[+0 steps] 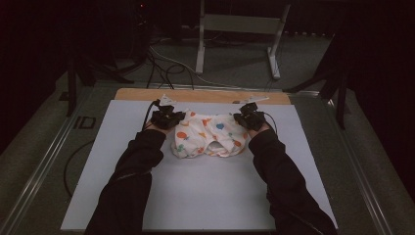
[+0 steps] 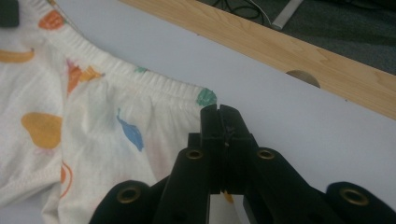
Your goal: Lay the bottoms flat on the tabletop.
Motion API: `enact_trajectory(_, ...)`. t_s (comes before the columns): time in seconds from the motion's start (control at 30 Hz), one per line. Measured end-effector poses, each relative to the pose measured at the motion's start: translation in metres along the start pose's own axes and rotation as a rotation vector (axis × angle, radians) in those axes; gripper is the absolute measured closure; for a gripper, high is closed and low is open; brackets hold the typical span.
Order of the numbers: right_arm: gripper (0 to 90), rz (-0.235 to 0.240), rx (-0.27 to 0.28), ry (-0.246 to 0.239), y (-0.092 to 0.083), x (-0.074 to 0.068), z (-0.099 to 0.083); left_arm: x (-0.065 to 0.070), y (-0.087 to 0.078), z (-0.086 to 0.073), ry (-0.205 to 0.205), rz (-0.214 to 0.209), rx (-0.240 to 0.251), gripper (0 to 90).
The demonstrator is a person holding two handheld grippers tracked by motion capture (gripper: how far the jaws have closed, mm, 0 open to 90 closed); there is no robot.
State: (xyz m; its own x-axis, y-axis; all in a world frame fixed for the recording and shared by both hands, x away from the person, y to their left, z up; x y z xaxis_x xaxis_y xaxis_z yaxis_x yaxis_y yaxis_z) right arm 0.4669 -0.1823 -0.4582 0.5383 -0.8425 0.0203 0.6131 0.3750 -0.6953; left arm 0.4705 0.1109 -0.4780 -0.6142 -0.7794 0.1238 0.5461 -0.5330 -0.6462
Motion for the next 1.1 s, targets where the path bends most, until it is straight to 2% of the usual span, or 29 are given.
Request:
enact_trajectory(0.07, 64.9, 0.019, -0.02, 0.026, 0.007, 0.0, -0.001, 0.0, 0.005, -0.003, -0.002, 0.014, -0.042, 53.1)
enact_trajectory(0.13, 50.1, 0.022, -0.022, 0.033, 0.01, -0.001, -0.004, 0.001, 0.006, -0.004, -0.018, 0.007, -0.066, 35.4)
enact_trajectory(0.17, 41.5, 0.038, -0.024, 0.039, 0.01, -0.001, -0.005, 0.001, 0.006, -0.005, -0.022, 0.0, -0.075, 28.1)
enact_trajectory(0.23, 31.3, 0.043, -0.038, 0.043, 0.012, -0.001, -0.007, 0.003, 0.005, -0.006, -0.018, -0.023, -0.084, 17.7)
enact_trajectory(0.27, 23.4, 0.074, -0.033, 0.051, 0.012, -0.001, -0.01, 0.004, 0.004, -0.006, -0.015, -0.029, -0.089, 13.4)
enact_trajectory(0.3, 23.4, 0.074, -0.033, 0.051, 0.012, -0.001, -0.01, 0.005, 0.004, -0.006, -0.008, -0.029, -0.092, 13.4)
enact_trajectory(0.37, 15.7, 0.099, -0.03, 0.042, 0.011, -0.002, -0.012, 0.008, 0.001, -0.006, 0.008, -0.041, -0.092, 9.8)
enact_trajectory(0.4, 13.8, 0.124, -0.026, 0.036, 0.01, -0.003, -0.013, 0.009, -0.001, -0.005, 0.012, -0.043, -0.083, 8.5)
enact_trajectory(0.8, 13.8, 0.153, 0.018, 0.002, -0.009, -0.012, -0.017, 0.024, -0.025, -0.007, 0.054, -0.112, -0.047, 5.0)
enact_trajectory(1.1, 13.8, 0.164, 0.043, -0.037, -0.028, -0.021, -0.032, 0.036, -0.05, -0.018, 0.1, -0.131, -0.024, 5.4)
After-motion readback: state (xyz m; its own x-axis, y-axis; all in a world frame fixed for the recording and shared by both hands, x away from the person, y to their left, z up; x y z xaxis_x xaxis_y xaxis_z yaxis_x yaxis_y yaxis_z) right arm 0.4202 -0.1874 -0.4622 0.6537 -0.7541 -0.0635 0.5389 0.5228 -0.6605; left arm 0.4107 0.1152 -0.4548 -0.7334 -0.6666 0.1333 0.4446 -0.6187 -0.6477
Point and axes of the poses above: each handheld gripper's, and its own axes: y roughly forward along the jaws, z roughly out of its top, x roughly to its right, the point moved 2 cm from there along y, roughly forward along the jaws, and after that the axes turned 2 degrees about -x, right-handed, at the moved point
